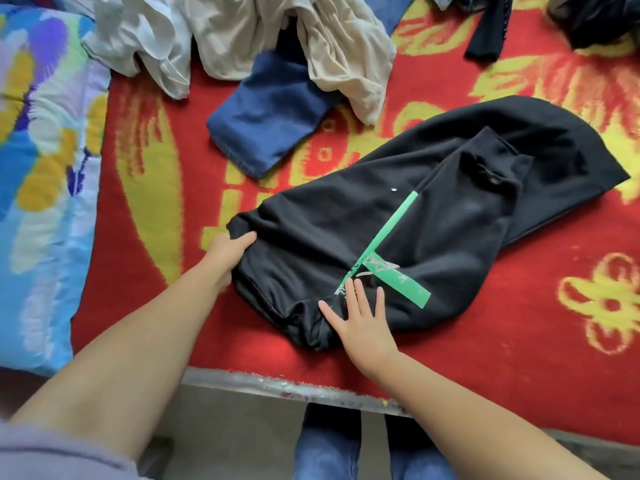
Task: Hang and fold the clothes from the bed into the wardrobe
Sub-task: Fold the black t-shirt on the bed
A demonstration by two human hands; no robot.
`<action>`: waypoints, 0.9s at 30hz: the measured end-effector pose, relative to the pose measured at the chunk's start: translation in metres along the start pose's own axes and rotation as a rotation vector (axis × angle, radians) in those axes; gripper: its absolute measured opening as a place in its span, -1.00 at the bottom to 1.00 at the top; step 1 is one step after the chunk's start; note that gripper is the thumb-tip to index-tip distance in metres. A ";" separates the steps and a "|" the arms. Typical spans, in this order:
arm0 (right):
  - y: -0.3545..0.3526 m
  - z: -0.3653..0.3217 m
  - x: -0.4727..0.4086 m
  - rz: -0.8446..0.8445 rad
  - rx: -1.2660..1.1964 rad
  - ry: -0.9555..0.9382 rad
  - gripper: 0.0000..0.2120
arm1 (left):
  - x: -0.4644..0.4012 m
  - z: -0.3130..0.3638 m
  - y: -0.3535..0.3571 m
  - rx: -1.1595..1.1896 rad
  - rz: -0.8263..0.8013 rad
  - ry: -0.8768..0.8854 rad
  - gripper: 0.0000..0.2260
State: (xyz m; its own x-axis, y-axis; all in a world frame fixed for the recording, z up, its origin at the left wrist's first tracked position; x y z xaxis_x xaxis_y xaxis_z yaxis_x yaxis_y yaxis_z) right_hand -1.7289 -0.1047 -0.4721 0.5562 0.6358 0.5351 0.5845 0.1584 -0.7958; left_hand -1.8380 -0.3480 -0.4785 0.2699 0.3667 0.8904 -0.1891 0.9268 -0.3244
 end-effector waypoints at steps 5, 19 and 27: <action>-0.023 -0.005 0.001 -0.002 -0.287 -0.065 -0.22 | 0.033 0.028 -0.032 0.256 0.103 0.165 -0.92; 0.025 0.094 0.090 0.822 -1.853 1.104 -0.83 | 0.133 0.157 0.184 -0.158 -0.253 0.453 -0.59; 0.025 0.112 0.102 0.664 -1.270 1.433 -0.67 | 0.043 0.119 0.167 -0.787 0.010 0.489 -0.56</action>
State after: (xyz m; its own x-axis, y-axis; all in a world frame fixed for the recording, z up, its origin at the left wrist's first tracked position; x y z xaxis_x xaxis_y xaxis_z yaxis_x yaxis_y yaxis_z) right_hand -1.7235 0.0484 -0.4691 0.4184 -0.6777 0.6047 -0.2199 -0.7215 -0.6566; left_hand -1.9701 -0.1867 -0.4564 0.6740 0.2020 0.7106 0.4541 0.6454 -0.6142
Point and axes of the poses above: each hand's wrist, its own x-axis away from the middle knuckle, its own y-axis out of the palm, z = x × y, the point moved 8 cm from there along -x, towards the middle knuckle, and after that the axes turned 14 degrees about -y, right-handed, at the moved point
